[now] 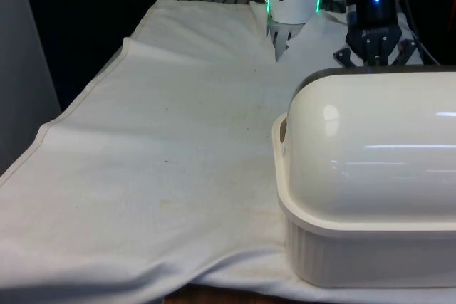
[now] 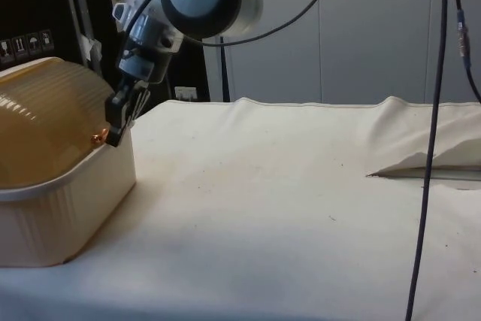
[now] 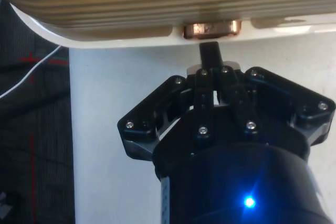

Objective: Open the lid, then close it.

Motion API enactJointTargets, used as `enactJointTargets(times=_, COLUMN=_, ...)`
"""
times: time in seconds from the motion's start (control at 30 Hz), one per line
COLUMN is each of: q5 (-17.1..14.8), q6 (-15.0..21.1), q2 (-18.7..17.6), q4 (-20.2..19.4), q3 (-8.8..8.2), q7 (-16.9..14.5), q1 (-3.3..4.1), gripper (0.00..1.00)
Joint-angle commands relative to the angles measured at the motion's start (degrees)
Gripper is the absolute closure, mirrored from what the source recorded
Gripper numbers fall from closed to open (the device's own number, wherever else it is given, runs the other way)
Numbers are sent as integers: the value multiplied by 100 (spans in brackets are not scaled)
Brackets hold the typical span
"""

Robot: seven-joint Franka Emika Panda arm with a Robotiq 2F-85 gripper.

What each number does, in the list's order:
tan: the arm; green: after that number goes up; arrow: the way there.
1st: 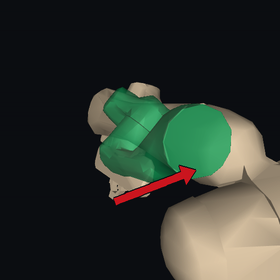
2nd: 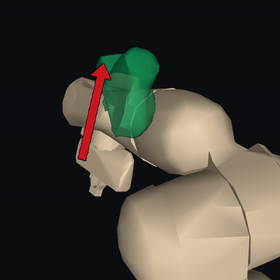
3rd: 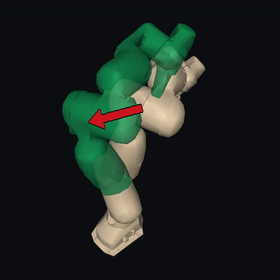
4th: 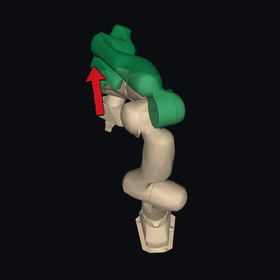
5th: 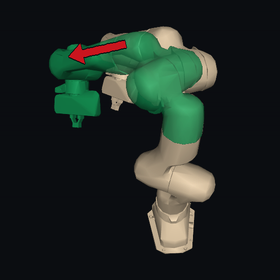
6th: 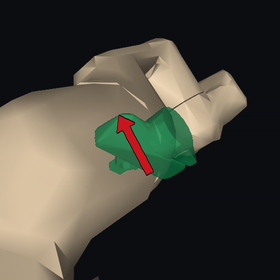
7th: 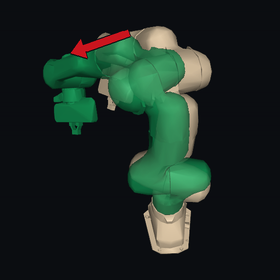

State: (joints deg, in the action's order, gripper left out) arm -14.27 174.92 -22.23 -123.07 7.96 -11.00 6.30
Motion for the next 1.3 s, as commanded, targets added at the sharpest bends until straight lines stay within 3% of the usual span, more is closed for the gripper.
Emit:
enactJointTargets(times=0.0, q5=0, q6=6, q2=6, q4=-11, q3=0, q7=0, q1=0, gripper=100)
enactJointTargets(times=0.03, q5=-40, q6=80, q2=29, q4=-52, q3=57, q7=-6, q1=-23, gripper=100)
enactJointTargets(times=0.6, q5=0, q6=11, q2=6, q4=6, q3=52, q7=6, q1=23, gripper=100)
enactJointTargets(times=0.73, q5=0, q6=52, q2=-52, q4=86, q3=40, q7=34, q1=80, gripper=100)
enactJointTargets(times=0.87, q5=0, q6=11, q2=-57, q4=115, q3=57, q7=6, q1=63, gripper=100)
enactJointTargets(times=0.93, q5=6, q6=34, q2=-132, q4=218, q3=40, q7=34, q1=97, gripper=100)
enactJointTargets(times=1.27, q5=-6, q6=-6, q2=-126, q4=344, q3=57, q7=23, q1=74, gripper=100)
